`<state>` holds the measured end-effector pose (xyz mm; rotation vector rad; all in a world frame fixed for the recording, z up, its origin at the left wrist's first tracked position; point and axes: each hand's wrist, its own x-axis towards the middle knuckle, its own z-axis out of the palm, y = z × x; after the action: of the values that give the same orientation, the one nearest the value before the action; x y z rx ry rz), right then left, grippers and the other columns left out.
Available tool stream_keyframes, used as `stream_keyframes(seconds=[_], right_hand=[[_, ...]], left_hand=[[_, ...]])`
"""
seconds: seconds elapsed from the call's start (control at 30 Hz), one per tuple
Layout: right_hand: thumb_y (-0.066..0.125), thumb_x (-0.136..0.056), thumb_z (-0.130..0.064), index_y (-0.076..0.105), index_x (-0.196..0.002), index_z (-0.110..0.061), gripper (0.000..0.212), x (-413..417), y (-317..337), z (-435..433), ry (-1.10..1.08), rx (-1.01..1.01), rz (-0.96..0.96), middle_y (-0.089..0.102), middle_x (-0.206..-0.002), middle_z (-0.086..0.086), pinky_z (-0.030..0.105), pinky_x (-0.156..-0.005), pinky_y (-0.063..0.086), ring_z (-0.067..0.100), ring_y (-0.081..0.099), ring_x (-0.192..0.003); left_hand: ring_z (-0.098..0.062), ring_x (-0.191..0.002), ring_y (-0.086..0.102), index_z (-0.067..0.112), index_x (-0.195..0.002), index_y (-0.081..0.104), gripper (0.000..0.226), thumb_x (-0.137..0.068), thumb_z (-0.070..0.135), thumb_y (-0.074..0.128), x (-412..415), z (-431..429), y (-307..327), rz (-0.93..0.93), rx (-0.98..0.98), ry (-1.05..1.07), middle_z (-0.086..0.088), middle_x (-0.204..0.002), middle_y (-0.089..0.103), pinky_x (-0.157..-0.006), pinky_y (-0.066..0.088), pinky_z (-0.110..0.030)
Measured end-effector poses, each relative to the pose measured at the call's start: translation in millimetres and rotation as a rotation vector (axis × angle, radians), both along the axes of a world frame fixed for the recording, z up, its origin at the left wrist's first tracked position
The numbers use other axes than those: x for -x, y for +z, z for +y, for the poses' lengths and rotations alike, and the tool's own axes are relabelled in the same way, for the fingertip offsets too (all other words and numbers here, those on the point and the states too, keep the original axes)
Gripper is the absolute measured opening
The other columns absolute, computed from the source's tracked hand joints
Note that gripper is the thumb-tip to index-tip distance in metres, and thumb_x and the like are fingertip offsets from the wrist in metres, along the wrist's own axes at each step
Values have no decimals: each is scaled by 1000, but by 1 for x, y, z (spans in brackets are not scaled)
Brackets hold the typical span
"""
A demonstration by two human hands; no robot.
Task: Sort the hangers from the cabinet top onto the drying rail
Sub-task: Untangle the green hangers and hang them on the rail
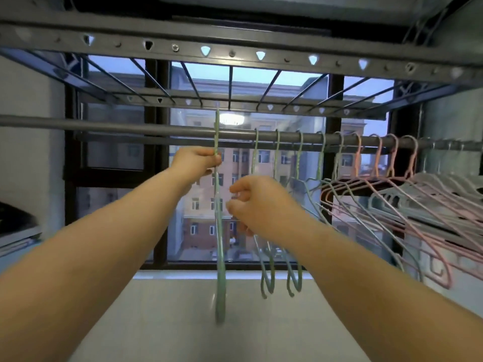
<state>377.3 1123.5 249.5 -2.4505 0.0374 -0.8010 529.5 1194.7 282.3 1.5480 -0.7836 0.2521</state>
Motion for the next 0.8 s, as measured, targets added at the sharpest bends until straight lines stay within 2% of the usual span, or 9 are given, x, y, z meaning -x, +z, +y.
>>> stream_keyframes(seconds=[0.07, 0.17, 0.27, 0.37, 0.53, 0.6, 0.67, 0.73, 0.8], right_hand=[[48, -92, -19, 51, -126, -15, 34, 8, 4, -13, -83, 150, -90, 61, -107, 4, 29, -82, 47, 17, 57, -89], [46, -93, -22, 51, -125, -17, 33, 16, 1, -36, -189, 204, -64, 61, -117, 4, 35, -90, 47, 21, 55, -104], [46, -94, -25, 49, -129, -17, 36, 17, -6, -55, -277, 235, 33, 54, -130, 5, 38, -97, 43, 26, 49, -117], [46, -94, -24, 48, -130, -16, 38, 13, -13, -66, -322, 266, 37, 48, -137, 5, 37, -104, 35, 25, 40, -127], [50, -92, -30, 44, -128, -11, 41, 6, -26, -68, -350, 184, 60, 50, -130, 9, 32, -93, 39, 26, 49, -115], [50, -91, -30, 41, -128, -12, 42, 2, -32, -68, -395, 233, 79, 52, -125, 8, 34, -98, 35, 27, 50, -114], [49, -91, -25, 43, -122, -13, 33, -1, -37, -69, -431, 289, 96, 55, -108, 6, 36, -100, 29, 27, 52, -109], [49, -90, -18, 46, -113, -13, 24, -1, -40, -71, -431, 285, 89, 51, -92, 4, 34, -93, 31, 26, 53, -99], [49, -89, -11, 48, -107, -12, 18, 0, -43, -73, -418, 231, 64, 54, -89, 7, 29, -76, 33, 26, 50, -86]], left_hand=[[-12, -85, 59, 2, -112, 60, 26, -86, 6, 57, 0, -7, 6, -1, 0, -20, -6, -97, 62, -79, 44, -24], [-5, -76, 59, 3, -111, 60, 25, -88, 6, 54, -1, -17, 10, 30, -8, -45, -3, -94, 62, -83, 44, -25], [-12, -85, 60, 1, -113, 58, 26, -88, 5, 53, -1, -26, 11, 50, 12, -52, -7, -98, 61, -86, 44, -27], [-17, -94, 58, 1, -113, 59, 26, -88, 6, 53, 0, -37, 9, 45, 18, -22, -7, -99, 60, -88, 44, -29], [-17, -92, 56, 2, -111, 61, 24, -88, 6, 54, -3, -49, 11, 35, 81, 26, -5, -97, 59, -87, 44, -27], [-17, -93, 56, 2, -110, 61, 24, -88, 7, 54, -5, -52, 10, 30, 75, 28, -6, -98, 60, -85, 44, -27], [-17, -94, 56, 3, -110, 61, 24, -87, 7, 55, -7, -54, 7, 24, 64, 26, -7, -102, 61, -84, 44, -26], [-19, -97, 56, 2, -110, 61, 24, -87, 6, 55, -8, -55, 6, 24, 66, 33, -9, -107, 61, -83, 43, -26], [-22, -102, 56, 1, -111, 60, 25, -87, 6, 54, -9, -54, 7, 34, 82, 46, -12, -112, 61, -84, 43, -26]])
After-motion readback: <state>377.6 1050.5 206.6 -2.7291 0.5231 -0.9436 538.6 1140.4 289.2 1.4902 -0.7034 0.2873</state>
